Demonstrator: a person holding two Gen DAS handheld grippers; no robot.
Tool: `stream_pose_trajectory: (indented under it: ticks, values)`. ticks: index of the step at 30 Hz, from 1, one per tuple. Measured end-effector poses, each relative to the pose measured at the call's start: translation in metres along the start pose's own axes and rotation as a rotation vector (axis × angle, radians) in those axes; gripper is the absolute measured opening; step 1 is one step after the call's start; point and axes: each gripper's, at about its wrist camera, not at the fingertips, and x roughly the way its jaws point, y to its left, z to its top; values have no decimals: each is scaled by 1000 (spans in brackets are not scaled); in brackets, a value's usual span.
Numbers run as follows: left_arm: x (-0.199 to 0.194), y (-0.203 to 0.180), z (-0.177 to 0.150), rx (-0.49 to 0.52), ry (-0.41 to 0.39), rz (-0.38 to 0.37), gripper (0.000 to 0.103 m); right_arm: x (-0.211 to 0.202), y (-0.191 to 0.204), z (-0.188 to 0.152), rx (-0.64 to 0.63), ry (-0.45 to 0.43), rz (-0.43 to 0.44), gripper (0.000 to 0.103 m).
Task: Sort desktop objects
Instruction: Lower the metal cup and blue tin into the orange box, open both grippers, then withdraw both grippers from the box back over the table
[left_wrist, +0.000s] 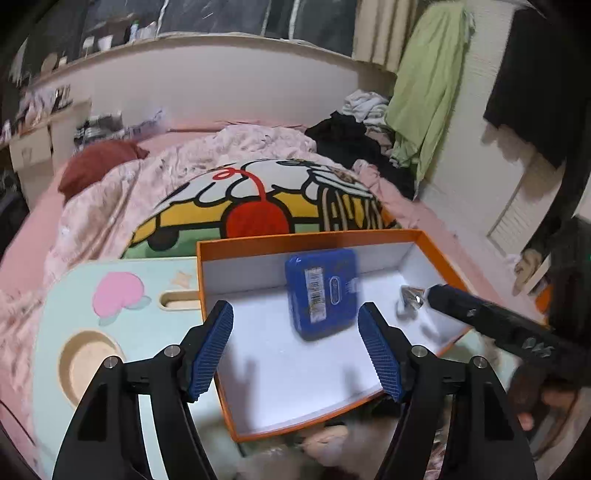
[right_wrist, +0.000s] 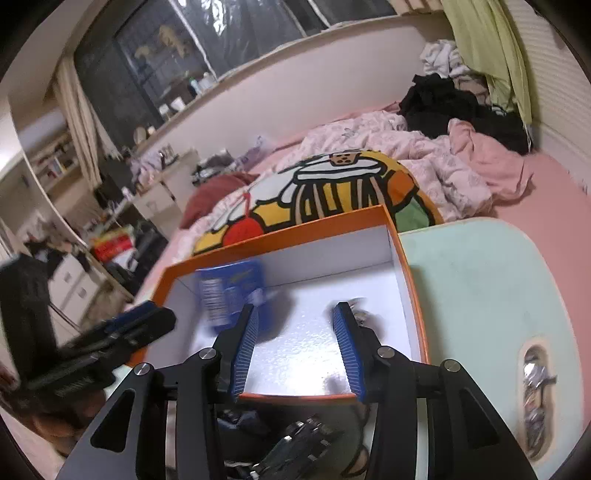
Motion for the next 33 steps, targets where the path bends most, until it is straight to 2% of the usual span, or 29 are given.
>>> stream_pose_trajectory:
  ticks: [4,7,9,13,17,19,20,21,22,24,25,26,27,28,29,31,33]
  values:
    - [10,-8,-2,81,21,155,71,-2,14,-6,-26,-4,23,43]
    - [14,2,-3,115,7,224,71,6,27,-6,-55,-1,33,43]
    - [15,15,-1,100,-1,266,70,15,36,-6,-71,12,21,41]
    - [3,38,1,40,-11,225,70,28,44,-2,-94,17,43,39]
    - [1,35,-2,70,-31,248,70,31,49,-3,-109,6,17,39]
    - [-12,34,-7,56,-63,228,70,24,51,-7,-121,0,19,41]
    - [-21,34,-9,45,-77,223,70,16,50,-10,-123,-20,16,47]
    - [-35,33,-13,29,-90,215,71,5,50,-15,-126,-48,18,57]
    - [-52,31,-20,10,-106,195,71,-6,53,-20,-133,-64,19,60]
    - [-82,28,-36,-7,-137,135,83,-35,57,-35,-157,-99,13,63]
    - [-99,24,-49,1,-152,105,86,-46,60,-42,-173,-106,4,65]
    - [-106,22,-59,14,-154,91,86,-60,63,-53,-201,-111,-17,71]
    - [-111,18,-71,36,-133,89,86,-68,65,-62,-219,-112,-40,79]
    - [-111,14,-82,58,-92,91,86,-78,67,-76,-244,-113,-76,81]
    - [-110,12,-92,56,-64,93,86,-85,67,-91,-269,-99,-110,82]
    - [-110,14,-113,-20,-32,88,86,-91,65,-117,-304,-54,-145,82]
    - [-104,8,-128,-20,-1,84,86,-95,57,-143,-304,-19,-190,82]
